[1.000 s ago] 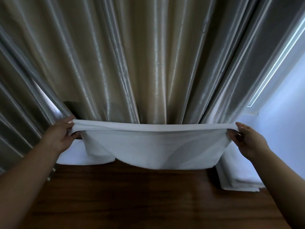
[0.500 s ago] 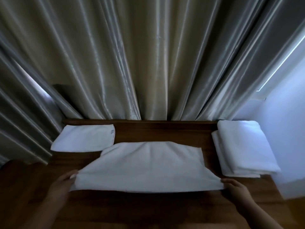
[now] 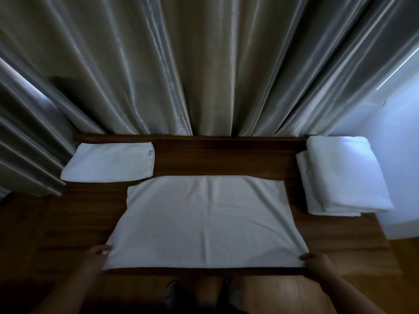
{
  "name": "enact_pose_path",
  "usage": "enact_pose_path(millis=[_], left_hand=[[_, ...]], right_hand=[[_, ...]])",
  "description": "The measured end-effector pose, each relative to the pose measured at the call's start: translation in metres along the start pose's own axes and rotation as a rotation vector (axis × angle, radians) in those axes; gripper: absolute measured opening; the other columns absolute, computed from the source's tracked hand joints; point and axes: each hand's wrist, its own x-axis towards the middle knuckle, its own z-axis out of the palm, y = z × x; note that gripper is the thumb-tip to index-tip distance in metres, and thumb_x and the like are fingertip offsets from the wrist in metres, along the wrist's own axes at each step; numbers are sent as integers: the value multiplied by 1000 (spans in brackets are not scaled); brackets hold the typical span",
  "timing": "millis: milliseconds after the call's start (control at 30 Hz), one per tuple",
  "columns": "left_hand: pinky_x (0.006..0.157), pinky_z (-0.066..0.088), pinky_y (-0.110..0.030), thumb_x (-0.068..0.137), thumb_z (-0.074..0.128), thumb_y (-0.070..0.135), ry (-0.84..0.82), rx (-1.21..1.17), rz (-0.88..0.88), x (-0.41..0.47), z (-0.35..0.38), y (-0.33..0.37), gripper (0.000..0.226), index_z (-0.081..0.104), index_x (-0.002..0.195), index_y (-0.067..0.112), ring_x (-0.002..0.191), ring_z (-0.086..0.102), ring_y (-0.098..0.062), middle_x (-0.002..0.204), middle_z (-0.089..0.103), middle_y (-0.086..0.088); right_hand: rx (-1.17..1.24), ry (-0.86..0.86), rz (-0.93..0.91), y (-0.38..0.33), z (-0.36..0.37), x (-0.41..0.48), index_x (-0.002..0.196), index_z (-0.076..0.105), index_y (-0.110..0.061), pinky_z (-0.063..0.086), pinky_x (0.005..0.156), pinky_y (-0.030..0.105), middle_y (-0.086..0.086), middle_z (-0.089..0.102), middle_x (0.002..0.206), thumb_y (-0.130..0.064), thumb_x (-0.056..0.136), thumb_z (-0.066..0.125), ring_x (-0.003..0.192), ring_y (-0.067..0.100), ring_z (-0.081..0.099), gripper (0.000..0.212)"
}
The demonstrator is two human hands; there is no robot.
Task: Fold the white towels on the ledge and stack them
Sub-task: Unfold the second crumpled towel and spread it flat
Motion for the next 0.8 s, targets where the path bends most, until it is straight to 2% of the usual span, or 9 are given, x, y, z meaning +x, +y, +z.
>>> enact_pose_path(millis=[167,233,267,333,400,500,600,667,800], left_hand=[[87,46,-49,97,51,5,-17,67,-99,1,1,-3,24,55,120,-2,109,49,-42,130,49,-26],[84,47,-48,97,51,6,-51,66,-104,1,3,-5,22,55,118,1,107,49,-39,131,48,-24],[84,48,-48,97,51,4,-73,52,-114,1,4,-5,21,56,117,2,112,49,-39,132,48,-22],[83,49,-47,95,50,-2,-98,50,-117,2,5,-7,19,58,111,5,119,48,-40,135,47,-20],[83,49,-46,94,49,-4,-109,94,-80,6,7,-11,18,60,106,6,118,48,-40,133,48,-19],[81,46,-41,93,49,-5,-52,181,15,12,10,-13,19,62,105,3,106,52,-36,124,53,-20],[83,49,-38,91,59,9,8,384,155,16,8,-20,16,64,106,9,97,55,-26,113,62,-13],[83,52,-39,87,65,15,-13,478,213,19,8,-25,24,61,111,16,100,56,-24,114,62,-10],[88,48,-39,84,58,-10,-128,386,248,21,7,-32,52,45,132,7,119,51,-35,134,48,-17]], right_hand=[[-153,-22,-26,1,-1,0,90,69,-9,61,77,37,16,65,109,-3,89,63,91,28,69,8],[-107,-35,-47,-2,-2,-2,96,68,-9,59,61,26,10,66,93,-6,90,63,72,16,70,8],[-45,-42,-50,-3,-3,-8,89,66,-9,56,53,27,7,63,83,-3,91,61,64,18,65,8],[-11,-11,-19,-6,-2,-11,78,65,-8,56,57,36,10,59,78,1,93,57,67,24,60,19],[-22,49,-26,-12,-1,-13,85,69,-5,57,61,42,15,62,83,-3,95,54,74,32,62,18],[-33,121,-198,-27,7,-26,92,64,-21,50,57,34,5,62,88,-7,92,52,77,26,62,18],[-34,126,-346,-41,20,-32,86,58,-30,54,67,39,-4,60,85,-9,89,56,80,22,62,21],[-34,124,-266,-40,26,-25,85,61,-25,57,75,45,2,63,85,-12,90,57,82,26,63,14],[-56,135,-60,-17,25,0,88,65,-4,56,80,50,19,64,87,-12,94,56,83,37,63,13]])
